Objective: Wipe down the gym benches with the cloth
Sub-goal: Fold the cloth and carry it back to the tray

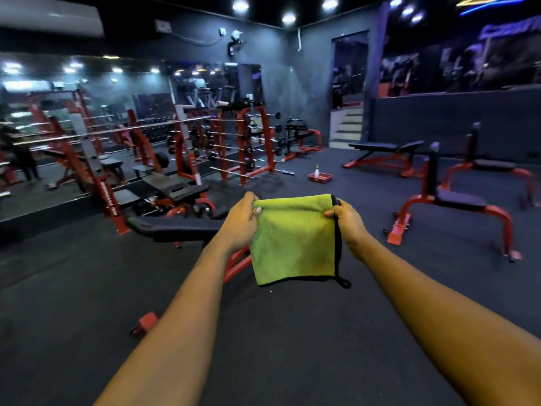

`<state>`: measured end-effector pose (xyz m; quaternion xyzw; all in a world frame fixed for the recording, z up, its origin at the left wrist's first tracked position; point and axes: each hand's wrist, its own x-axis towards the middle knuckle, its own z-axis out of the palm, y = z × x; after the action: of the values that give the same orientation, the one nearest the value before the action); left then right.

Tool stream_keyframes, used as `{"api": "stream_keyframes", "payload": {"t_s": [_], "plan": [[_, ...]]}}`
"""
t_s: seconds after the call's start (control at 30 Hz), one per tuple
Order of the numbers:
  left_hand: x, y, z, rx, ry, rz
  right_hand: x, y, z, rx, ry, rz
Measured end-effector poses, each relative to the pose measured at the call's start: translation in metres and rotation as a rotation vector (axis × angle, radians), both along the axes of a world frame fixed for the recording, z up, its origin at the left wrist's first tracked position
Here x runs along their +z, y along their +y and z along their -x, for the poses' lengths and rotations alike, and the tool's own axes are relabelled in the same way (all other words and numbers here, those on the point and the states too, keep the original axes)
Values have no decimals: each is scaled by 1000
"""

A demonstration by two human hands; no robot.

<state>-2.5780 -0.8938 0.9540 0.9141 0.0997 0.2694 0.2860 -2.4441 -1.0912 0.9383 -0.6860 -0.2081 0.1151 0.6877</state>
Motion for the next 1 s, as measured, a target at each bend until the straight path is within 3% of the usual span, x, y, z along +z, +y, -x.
{"api": "stream_keyframes", "payload": {"t_s": [0.43, 1.0], "plan": [[-14, 71, -123, -149, -67, 53, -12, 57, -90, -185, 9, -16], [-12, 132, -431, -134, -131, -13, -8, 122, -413, -148, 3, 5]]}}
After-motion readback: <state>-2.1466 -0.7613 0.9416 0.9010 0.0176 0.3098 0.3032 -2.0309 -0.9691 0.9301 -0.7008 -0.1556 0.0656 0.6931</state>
